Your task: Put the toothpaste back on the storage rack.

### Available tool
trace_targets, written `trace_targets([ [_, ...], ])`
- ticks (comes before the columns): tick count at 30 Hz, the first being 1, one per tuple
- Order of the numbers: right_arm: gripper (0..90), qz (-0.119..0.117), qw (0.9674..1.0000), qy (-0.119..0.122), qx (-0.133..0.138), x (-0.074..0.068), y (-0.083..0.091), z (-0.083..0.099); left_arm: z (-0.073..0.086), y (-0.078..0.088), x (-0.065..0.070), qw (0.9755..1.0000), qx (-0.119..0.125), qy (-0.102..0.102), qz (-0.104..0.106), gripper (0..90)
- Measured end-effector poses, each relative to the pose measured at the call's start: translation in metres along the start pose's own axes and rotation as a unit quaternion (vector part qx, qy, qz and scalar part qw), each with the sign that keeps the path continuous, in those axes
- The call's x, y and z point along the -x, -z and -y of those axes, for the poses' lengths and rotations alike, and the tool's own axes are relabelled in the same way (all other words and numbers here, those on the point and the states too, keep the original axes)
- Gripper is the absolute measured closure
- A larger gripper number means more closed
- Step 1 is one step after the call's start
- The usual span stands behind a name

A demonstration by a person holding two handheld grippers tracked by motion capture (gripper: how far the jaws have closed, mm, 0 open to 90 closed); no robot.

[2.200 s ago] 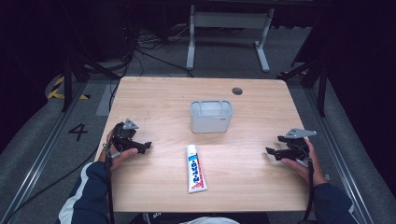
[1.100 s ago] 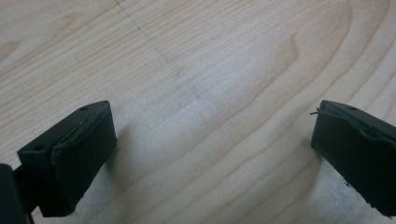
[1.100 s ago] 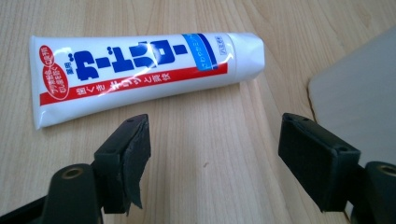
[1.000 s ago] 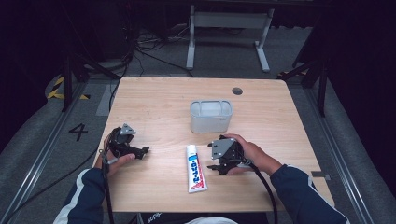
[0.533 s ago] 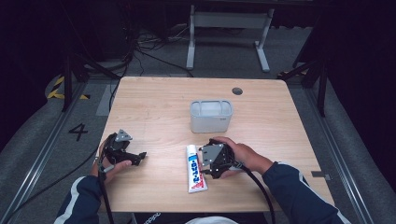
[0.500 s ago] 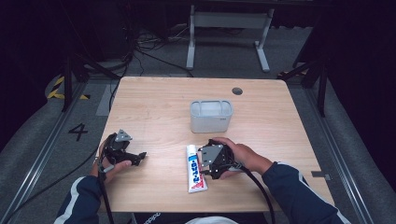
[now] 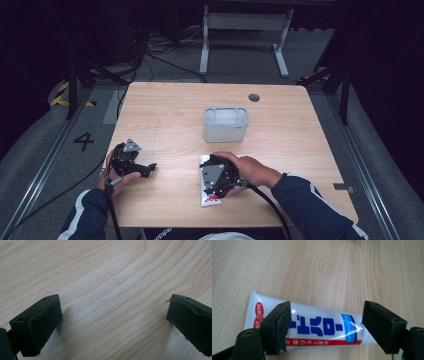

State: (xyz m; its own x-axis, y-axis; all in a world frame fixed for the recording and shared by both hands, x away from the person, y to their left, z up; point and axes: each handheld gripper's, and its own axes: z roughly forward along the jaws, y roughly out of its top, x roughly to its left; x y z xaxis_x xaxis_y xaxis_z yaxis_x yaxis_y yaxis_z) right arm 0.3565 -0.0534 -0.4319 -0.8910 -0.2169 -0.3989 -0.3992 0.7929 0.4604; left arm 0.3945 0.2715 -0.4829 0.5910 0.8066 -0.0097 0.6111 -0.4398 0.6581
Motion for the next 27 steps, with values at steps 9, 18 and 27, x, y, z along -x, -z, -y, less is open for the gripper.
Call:
trace_targets([
  [9,23.8,-0.027,0.9995,0.006,-0.014,0.007,-0.006,-0.008,0.000,0.000,-0.001,1.0000,0.001,-0.003,0.001,0.4],
  [18,20.1,-0.067,0.9967,-0.029,-0.035,0.022,-0.008,0.001,0.000,0.000,-0.001,1.0000,0.000,-0.005,0.002,0.3],
  [27,21.3,-0.067,0.9954,-0.032,-0.061,0.028,-0.001,0.011,-0.001,0.000,-0.001,1.0000,0.001,-0.006,0.002,0.2],
])
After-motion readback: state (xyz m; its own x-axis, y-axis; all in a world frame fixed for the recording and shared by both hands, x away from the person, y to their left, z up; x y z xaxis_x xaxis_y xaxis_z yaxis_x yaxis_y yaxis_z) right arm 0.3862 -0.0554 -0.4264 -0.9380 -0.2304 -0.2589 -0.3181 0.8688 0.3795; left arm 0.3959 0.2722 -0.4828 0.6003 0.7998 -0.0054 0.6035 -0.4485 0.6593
